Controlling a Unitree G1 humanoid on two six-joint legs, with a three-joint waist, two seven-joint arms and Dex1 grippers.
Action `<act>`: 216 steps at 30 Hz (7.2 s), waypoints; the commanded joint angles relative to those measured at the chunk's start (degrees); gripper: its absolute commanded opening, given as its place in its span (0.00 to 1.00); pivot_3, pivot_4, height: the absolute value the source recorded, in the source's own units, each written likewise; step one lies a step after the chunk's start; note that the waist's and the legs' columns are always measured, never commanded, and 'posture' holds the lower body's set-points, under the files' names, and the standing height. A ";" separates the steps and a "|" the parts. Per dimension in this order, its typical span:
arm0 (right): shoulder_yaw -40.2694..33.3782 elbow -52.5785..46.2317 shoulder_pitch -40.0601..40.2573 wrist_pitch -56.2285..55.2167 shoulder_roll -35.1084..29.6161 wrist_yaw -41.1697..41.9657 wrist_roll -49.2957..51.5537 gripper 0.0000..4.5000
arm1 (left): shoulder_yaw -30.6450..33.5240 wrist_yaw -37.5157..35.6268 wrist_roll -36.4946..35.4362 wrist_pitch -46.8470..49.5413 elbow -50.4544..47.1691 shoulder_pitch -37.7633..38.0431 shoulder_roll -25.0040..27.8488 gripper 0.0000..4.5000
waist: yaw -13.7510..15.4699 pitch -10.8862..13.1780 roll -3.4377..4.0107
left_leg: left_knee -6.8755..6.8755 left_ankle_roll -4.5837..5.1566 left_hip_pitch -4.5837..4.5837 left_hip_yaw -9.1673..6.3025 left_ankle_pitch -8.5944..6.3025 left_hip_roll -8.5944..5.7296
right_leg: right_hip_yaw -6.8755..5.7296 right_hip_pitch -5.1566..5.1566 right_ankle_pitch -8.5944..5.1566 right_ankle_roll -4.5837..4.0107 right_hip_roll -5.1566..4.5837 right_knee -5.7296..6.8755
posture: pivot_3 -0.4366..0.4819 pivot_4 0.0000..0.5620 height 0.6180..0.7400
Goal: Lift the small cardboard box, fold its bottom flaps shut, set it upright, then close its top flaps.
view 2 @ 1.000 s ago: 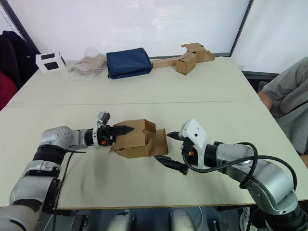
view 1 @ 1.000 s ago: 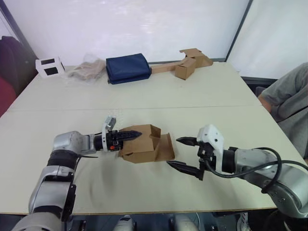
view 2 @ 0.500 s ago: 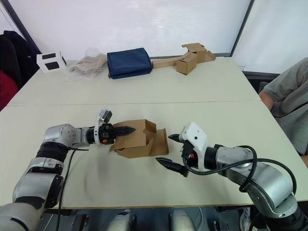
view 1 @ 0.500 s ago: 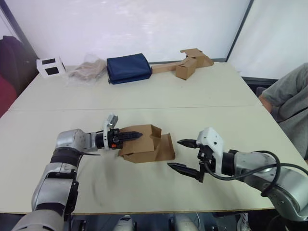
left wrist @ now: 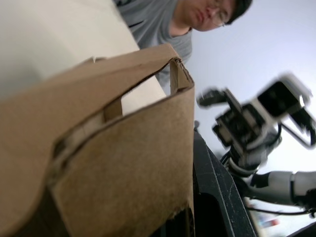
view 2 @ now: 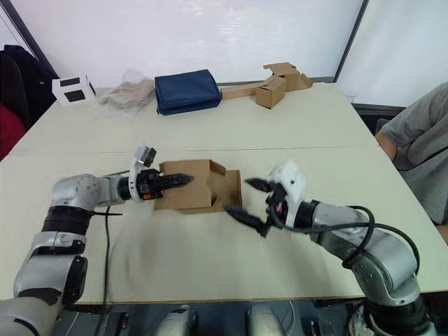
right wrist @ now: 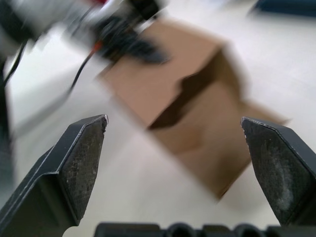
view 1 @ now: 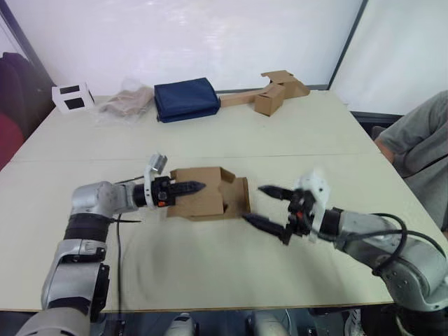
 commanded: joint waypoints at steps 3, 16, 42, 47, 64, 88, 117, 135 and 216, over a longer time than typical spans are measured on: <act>-5.16 6.81 -8.70 -5.61 7.35 -8.40 -0.18 0.89 | 1.13 -1.35 -0.54 -6.41 -7.03 -5.91 2.53 0.00 | 0.01 0.00 0.00 | -0.03 0.00 0.00 0.00 0.00 -0.01 | -0.01 0.00 0.00 0.00 0.00 -0.03 | 0.48 0.27 1.00; -0.46 14.76 -20.77 -12.17 17.83 -11.43 -2.50 0.00 | -1.74 -5.03 4.06 -17.17 -3.18 -17.02 4.43 0.00 | -0.63 0.02 0.05 | -0.06 -0.03 -0.04 0.03 0.03 -0.01 | 0.01 -0.14 0.00 0.00 0.03 0.08 | 0.48 0.27 1.00; 7.34 11.55 -19.32 -11.90 18.48 -5.07 -2.49 0.00 | -2.38 -7.60 2.53 -14.77 -8.32 -13.75 4.32 0.00 | -1.54 0.03 0.06 | -0.06 -0.03 -0.07 0.02 0.02 0.00 | 0.02 -0.21 0.00 -0.01 0.04 0.14 | 0.48 0.27 1.00; 7.49 10.42 -18.45 -12.12 15.28 -2.86 -4.32 0.00 | -2.10 -7.23 2.91 -15.24 -7.67 -13.66 4.42 0.00 | -1.54 0.03 0.06 | -0.06 -0.02 -0.07 0.02 0.02 -0.01 | 0.02 -0.21 0.00 -0.01 0.04 0.14 | 0.48 0.27 1.00; 1.77 7.95 -10.47 -7.68 -0.39 7.57 0.26 0.00 | -1.70 -6.19 2.65 -15.48 -7.34 -13.32 4.41 0.00 | -1.42 0.03 0.06 | -0.04 -0.01 -0.09 0.02 0.02 -0.01 | 0.02 -0.19 0.00 0.00 0.04 0.10 | 0.48 0.27 1.00; 9.10 15.45 -15.84 -12.46 9.75 9.75 -5.84 0.00 | -1.28 -5.26 0.46 -13.32 -10.20 -13.23 4.02 0.00 | -1.50 0.03 0.07 | -0.03 -0.02 -0.09 0.02 0.02 0.00 | 0.02 -0.20 0.00 0.00 0.04 0.12 | 0.48 0.27 1.00; 1.94 35.93 -21.84 -19.32 5.35 5.49 -14.17 0.00 | -1.01 -3.96 0.00 -14.55 -9.49 -12.98 3.80 0.00 | -1.71 0.04 0.08 | -0.06 -0.07 -0.10 0.09 0.05 -0.01 | 0.09 -0.30 0.00 -0.01 0.06 0.17 | 0.48 0.27 1.00; -1.57 18.21 -14.34 -5.32 14.04 5.58 10.41 0.00 | -1.48 -3.85 0.81 -15.30 -7.58 -13.08 3.63 0.00 | -1.53 0.04 0.08 | -0.04 -0.28 -0.13 0.07 0.17 -0.01 | 0.08 -0.29 0.00 0.00 0.04 0.21 | 0.48 0.27 1.00; -4.94 21.99 -3.18 -10.92 29.34 -6.20 30.16 0.85 | -0.75 -2.21 0.33 -14.89 -6.65 -12.67 3.46 0.00 | -1.57 0.04 0.09 | -0.06 -0.16 -0.13 0.05 0.10 0.00 | 0.08 -0.32 0.00 0.00 0.06 0.26 | 0.48 0.27 1.00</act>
